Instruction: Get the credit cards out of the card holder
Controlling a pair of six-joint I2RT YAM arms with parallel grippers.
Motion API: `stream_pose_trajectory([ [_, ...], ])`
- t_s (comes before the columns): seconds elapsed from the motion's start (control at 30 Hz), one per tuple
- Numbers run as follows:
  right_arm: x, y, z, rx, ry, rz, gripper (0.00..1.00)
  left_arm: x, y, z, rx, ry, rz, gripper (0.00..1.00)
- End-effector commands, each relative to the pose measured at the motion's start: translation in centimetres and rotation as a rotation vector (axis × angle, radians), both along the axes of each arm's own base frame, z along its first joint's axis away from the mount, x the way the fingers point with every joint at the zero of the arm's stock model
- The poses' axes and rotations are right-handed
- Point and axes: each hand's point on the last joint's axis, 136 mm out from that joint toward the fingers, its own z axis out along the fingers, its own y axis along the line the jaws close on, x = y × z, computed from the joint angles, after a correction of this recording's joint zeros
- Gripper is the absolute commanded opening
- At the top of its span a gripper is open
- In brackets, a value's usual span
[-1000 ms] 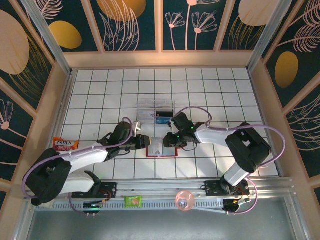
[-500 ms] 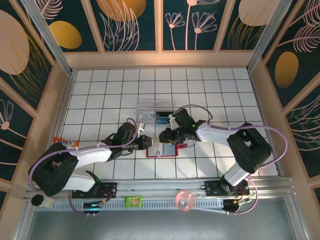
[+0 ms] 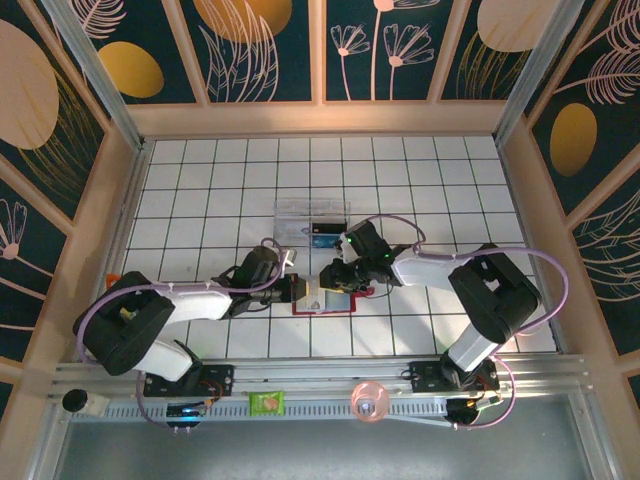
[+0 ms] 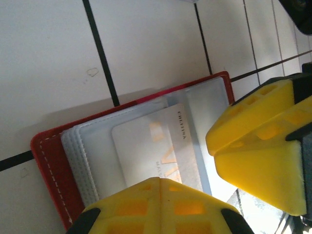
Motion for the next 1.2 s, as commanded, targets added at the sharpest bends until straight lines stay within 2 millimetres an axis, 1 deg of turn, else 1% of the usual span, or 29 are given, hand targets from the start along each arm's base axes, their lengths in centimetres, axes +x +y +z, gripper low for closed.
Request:
stream_pose_trajectory([
  [0.0,-0.2,-0.2,-1.0,-0.008,0.017,-0.004,0.3,0.3,-0.2,-0.1,0.023,-0.007,-0.004,0.0],
  [0.17,-0.1,-0.3,-1.5,-0.008,0.019,-0.002,0.3,-0.5,0.4,-1.7,0.065,0.051,-0.007,0.0],
  [0.37,-0.1,0.0,-1.9,0.003,0.023,0.013,0.28,-1.2,0.6,-2.4,0.072,0.083,-0.019,0.0],
  [0.47,-0.1,0.2,-2.0,0.011,0.024,0.019,0.24,-1.3,0.5,-2.6,0.072,0.091,-0.027,0.0],
  [0.53,-0.1,0.3,-2.0,0.015,0.022,0.023,0.23,-1.3,0.4,-2.6,0.069,0.091,-0.032,0.0],
  [0.63,-0.1,0.2,-2.2,0.012,0.023,0.022,0.15,-1.3,0.4,-2.5,0.068,0.091,-0.033,0.0],
  [0.67,-0.1,0.1,-2.3,0.007,0.023,0.017,0.11,-1.3,0.4,-2.6,0.072,0.094,-0.031,0.0],
  [0.7,0.0,-0.1,-2.3,0.006,0.021,0.011,0.07,-1.3,0.5,-2.6,0.074,0.093,-0.029,0.0],
  [0.8,0.1,-1.0,-2.2,-0.002,0.016,-0.014,0.0,-1.3,0.6,-2.7,0.08,0.096,-0.022,0.0],
  [0.97,0.1,-3.1,-1.9,-0.046,0.005,-0.058,0.0,-1.2,0.7,-2.7,0.083,0.093,-0.015,0.0],
  [1.17,0.1,-5.8,-0.5,-0.159,-0.049,-0.082,0.0,-0.9,0.6,-2.3,0.076,0.079,-0.012,0.0],
])
